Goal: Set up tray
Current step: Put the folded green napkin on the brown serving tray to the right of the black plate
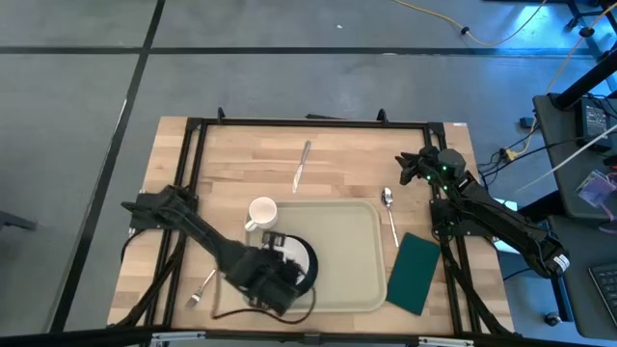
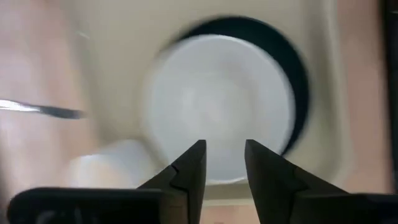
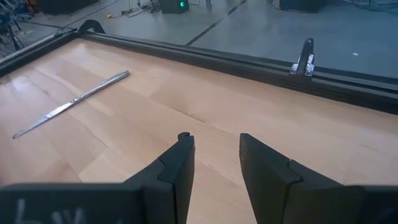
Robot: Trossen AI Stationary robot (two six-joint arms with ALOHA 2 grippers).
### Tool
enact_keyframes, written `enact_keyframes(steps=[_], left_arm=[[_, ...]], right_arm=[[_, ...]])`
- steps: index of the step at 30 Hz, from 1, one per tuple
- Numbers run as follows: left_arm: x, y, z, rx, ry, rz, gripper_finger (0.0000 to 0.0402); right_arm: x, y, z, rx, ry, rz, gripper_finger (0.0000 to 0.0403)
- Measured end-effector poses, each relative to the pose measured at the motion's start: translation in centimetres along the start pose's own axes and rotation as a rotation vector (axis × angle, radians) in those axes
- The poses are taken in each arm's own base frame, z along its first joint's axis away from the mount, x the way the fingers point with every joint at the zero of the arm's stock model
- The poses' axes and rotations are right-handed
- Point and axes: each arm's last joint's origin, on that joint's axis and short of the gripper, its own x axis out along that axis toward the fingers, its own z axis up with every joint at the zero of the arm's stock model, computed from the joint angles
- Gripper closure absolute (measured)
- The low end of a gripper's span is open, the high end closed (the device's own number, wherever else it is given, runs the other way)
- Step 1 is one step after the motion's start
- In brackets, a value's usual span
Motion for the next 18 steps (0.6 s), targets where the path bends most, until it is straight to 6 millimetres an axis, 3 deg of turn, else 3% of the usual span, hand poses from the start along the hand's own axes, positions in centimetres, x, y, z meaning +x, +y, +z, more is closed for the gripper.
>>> enact_keyframes(steps=[8, 13, 18], left_arm=[[-6.6, 2.4, -3.0, 0.004, -0.302, 0.345, 0.0319], [-8.3, 3.2, -3.8, -0.131, -0.373, 0.296, 0.0322], [-10.3, 5.2, -5.4, -0.276, -0.418, 0.271, 0.032]], right_arm=[[0.0, 0.2, 0.1, 0.033, 0.004, 0.055, 0.0274], [-0.2, 1.0, 0.6, 0.026, -0.011, 0.305, 0.0274], [-0.3, 1.4, 1.2, 0.082, -0.033, 0.427, 0.0274]])
